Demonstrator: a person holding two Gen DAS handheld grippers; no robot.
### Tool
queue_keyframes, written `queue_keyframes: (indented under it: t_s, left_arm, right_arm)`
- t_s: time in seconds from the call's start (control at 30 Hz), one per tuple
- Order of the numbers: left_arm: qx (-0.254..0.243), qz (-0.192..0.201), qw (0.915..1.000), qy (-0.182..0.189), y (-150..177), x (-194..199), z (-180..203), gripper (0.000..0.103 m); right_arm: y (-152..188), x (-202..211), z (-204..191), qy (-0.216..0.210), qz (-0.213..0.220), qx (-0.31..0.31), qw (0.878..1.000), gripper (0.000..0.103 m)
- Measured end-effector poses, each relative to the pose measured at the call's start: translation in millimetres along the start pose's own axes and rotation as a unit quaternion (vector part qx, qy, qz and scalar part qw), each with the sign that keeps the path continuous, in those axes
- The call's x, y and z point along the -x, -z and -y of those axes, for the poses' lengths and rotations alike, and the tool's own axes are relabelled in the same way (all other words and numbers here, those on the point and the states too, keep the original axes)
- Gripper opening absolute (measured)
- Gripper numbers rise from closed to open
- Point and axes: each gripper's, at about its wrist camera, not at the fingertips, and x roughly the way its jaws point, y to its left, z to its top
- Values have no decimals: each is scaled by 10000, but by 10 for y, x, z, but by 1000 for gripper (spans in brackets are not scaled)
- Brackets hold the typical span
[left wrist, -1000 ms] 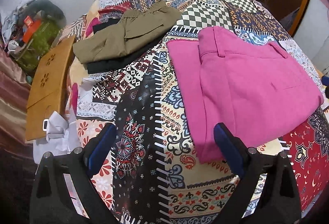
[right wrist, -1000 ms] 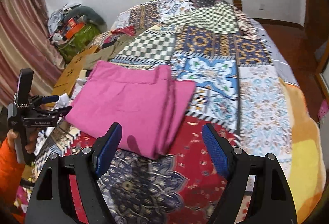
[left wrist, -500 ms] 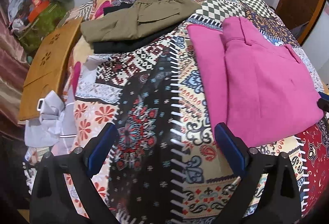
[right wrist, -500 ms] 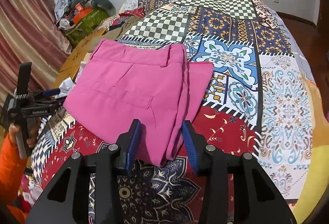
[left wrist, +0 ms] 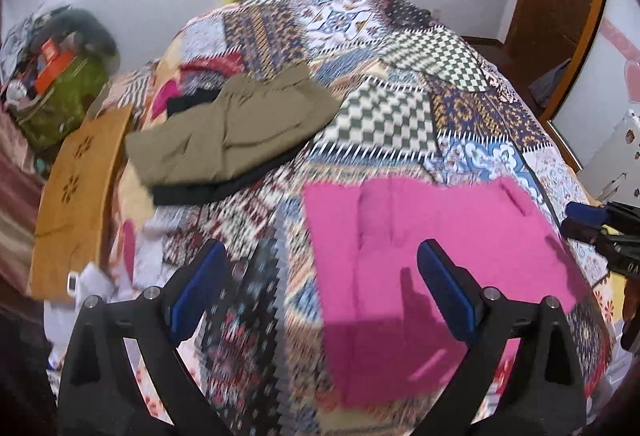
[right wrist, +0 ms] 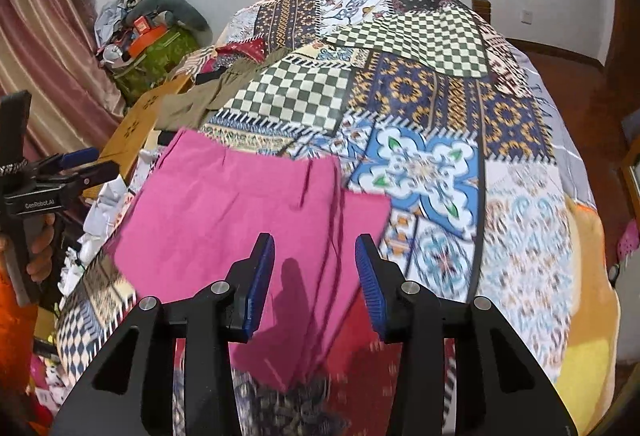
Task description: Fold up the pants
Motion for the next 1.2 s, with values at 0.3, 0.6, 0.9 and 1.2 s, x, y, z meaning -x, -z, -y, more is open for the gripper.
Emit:
queue_keyframes:
  t_s: [0.3, 0.6, 0.9, 1.2]
  left_arm:
    - [-175, -748, 9956, 528, -204, -703, 253, 56]
    - [85, -723, 9957, 566, -148, -939, 156, 58]
    - [-168, -532, 9980, 303, -157, -772, 211, 59]
    - [72, -40, 9997, 238, -132, -217, -83, 74]
  right_arm:
    - [-285, -507, 40, -78, -261, 84, 9996, 38]
    - [-224, -630, 152, -113, -288, 100, 9995, 21]
    - [-235, -569, 97, 193, -262, 268, 9991, 23]
    - [-202, -144, 49, 238, 143, -15, 9996, 52]
